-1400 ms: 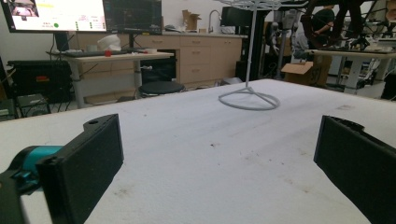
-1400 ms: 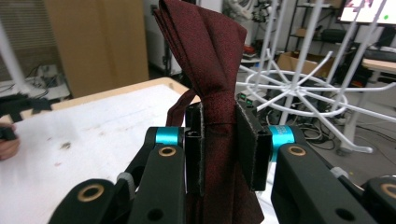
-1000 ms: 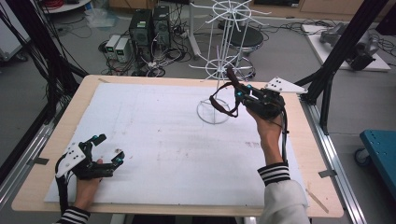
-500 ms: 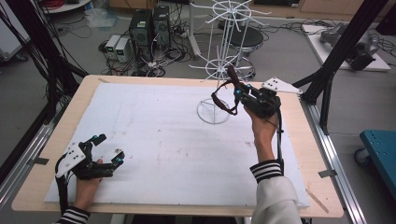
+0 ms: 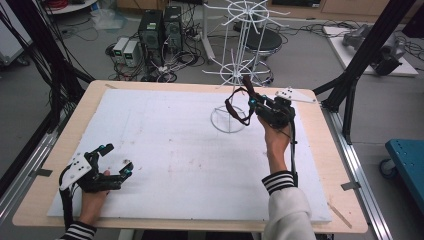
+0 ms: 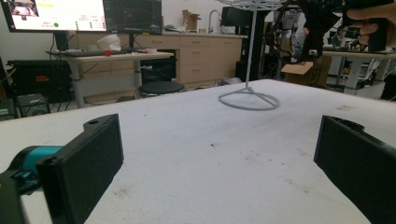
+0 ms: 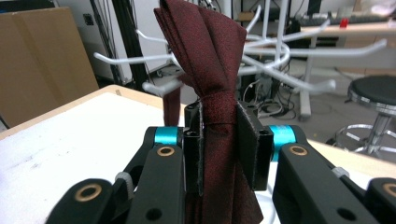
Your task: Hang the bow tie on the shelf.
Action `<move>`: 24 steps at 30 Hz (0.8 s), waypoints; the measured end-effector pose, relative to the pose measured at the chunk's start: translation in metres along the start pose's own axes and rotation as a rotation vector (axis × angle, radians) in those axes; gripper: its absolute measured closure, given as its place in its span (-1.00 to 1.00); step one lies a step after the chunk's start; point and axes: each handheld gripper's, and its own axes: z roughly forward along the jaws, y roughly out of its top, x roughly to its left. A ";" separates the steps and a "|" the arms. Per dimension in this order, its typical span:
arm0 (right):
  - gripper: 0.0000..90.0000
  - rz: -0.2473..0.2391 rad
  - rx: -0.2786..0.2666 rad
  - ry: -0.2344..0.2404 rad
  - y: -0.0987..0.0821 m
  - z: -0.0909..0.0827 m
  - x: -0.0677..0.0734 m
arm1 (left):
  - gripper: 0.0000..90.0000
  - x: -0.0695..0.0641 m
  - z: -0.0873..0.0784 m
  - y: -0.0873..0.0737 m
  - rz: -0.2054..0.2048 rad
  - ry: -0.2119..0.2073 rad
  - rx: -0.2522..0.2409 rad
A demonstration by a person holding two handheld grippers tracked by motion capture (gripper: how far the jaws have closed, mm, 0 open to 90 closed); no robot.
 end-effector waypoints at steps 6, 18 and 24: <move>0.63 0.031 0.018 -0.012 -0.010 0.007 -0.005 | -0.96 0.000 0.000 0.000 0.000 0.000 0.000; 0.61 0.070 0.111 -0.054 -0.027 0.016 -0.014 | -0.96 0.000 0.000 0.000 -0.003 0.001 0.000; 0.61 0.059 0.125 -0.049 -0.034 0.019 -0.015 | -0.96 0.000 0.000 0.000 -0.002 0.001 0.001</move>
